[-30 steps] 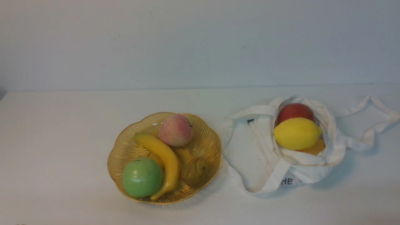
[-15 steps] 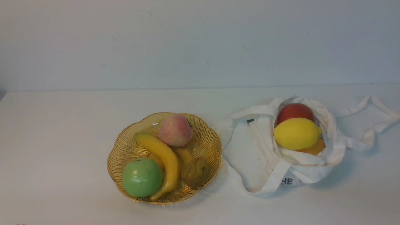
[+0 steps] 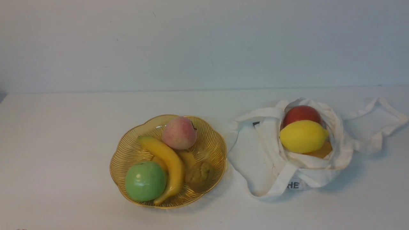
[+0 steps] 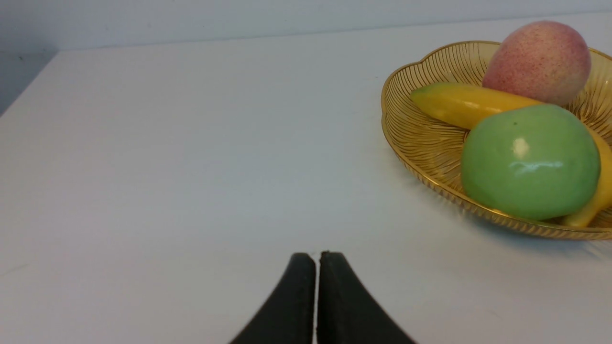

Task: Take the fruit out of the cloth bag on the white table and place them on a plate.
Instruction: 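Reach into the cloth bag and grasp the lemon with the right gripper, then move the lemon from the bag and place it in the dish with the right gripper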

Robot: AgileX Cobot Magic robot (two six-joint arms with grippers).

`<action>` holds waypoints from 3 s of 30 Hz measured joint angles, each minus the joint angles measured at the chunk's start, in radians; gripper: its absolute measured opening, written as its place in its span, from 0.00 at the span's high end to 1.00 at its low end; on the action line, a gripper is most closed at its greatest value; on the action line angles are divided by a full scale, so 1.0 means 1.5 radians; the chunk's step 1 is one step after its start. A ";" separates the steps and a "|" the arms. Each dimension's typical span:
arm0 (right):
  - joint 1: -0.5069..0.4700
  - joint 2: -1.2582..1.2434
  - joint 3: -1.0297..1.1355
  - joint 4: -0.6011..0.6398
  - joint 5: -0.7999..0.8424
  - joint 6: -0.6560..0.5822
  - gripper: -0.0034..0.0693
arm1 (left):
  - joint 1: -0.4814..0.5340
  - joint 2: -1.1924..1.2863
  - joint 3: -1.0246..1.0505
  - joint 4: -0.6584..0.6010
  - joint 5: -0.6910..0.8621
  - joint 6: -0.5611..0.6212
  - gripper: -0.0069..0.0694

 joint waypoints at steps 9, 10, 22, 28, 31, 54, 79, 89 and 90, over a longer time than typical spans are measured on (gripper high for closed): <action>0.003 0.418 -0.285 0.009 0.310 -0.296 0.97 | 0.000 0.000 0.000 0.000 0.000 0.000 0.92; 0.003 0.448 -0.304 0.020 0.326 -0.320 0.97 | 0.000 0.000 0.000 0.000 0.000 0.000 0.92; 0.075 0.655 -0.426 0.075 0.330 -0.422 0.92 | 0.000 0.000 0.000 0.000 0.000 0.000 0.92; 0.159 0.760 -0.463 0.025 0.235 -0.388 0.66 | 0.000 0.000 0.000 0.000 0.000 0.000 0.92; 0.164 0.815 -0.506 -0.014 0.231 -0.354 0.41 | 0.000 0.000 0.000 0.000 0.000 0.000 0.92; 0.164 0.945 -0.524 -0.088 0.283 -0.311 0.10 | 0.000 0.000 0.000 0.000 0.000 0.000 0.92; 0.182 0.898 -0.687 0.058 0.424 -0.289 0.19 | 0.000 0.000 0.000 0.000 0.000 0.000 0.92; 0.339 1.031 -0.696 0.136 0.253 -0.365 0.19 | 0.000 0.000 0.000 0.000 0.000 0.000 0.92; 0.341 1.035 -0.696 0.136 0.246 -0.364 0.19 | 0.000 0.000 0.000 0.000 0.000 0.000 0.92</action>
